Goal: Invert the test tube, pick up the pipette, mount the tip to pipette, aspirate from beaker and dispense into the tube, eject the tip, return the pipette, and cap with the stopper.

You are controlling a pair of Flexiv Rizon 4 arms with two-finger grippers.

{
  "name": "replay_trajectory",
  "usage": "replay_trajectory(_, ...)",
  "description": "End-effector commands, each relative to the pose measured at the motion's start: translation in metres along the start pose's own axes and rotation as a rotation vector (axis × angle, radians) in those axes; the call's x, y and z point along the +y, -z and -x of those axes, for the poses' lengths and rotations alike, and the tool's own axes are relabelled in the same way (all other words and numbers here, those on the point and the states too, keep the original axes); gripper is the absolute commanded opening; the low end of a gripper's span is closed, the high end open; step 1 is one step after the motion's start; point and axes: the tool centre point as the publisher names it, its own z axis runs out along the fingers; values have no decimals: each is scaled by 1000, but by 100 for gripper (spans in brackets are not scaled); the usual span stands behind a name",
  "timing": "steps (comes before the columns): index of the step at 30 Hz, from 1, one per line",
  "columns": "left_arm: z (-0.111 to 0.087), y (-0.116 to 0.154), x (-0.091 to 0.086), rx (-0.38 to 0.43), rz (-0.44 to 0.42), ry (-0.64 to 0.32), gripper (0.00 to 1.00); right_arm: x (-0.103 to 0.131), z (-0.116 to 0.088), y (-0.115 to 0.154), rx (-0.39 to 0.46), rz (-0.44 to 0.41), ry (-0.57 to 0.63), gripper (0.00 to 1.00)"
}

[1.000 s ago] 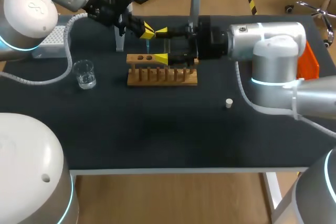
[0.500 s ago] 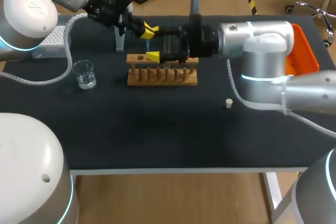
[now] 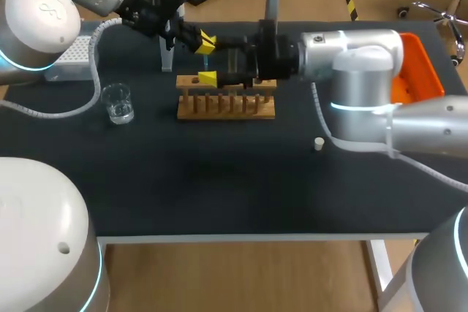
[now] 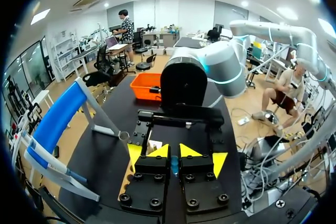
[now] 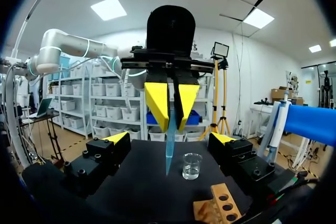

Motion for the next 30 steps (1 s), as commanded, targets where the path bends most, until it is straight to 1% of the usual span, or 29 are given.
replay_trajectory(1,1,0,-1,5,4,1,0,0,1,-3,2,2,1,100)
replay_trajectory(12,1,0,-1,5,4,1,0,1,2,-6,7,5,-2,100)
replay_trajectory(13,1,0,-1,5,4,1,0,1,2,-7,7,6,-2,98)
replay_trajectory(14,1,0,-1,5,4,1,0,1,2,-7,8,6,-3,89)
replay_trajectory(15,1,0,-1,5,4,1,0,1,2,-7,8,6,-3,87)
replay_trajectory(16,1,0,-1,5,4,1,0,0,2,-7,8,7,-3,73)
replay_trajectory(17,1,0,-1,5,4,1,0,0,2,-8,8,7,-3,62)
replay_trajectory(18,1,0,-1,5,4,1,0,0,3,-8,8,7,-4,60)
replay_trajectory(19,1,0,-1,5,4,1,0,0,3,-8,9,7,-5,50)
replay_trajectory(22,1,0,-1,5,4,1,0,-1,3,-9,9,7,-5,48)
replay_trajectory(24,1,0,-1,5,4,1,0,-1,3,-9,10,10,-7,45)
replay_trajectory(30,1,0,-1,5,4,1,0,-1,4,-10,8,14,-11,45)
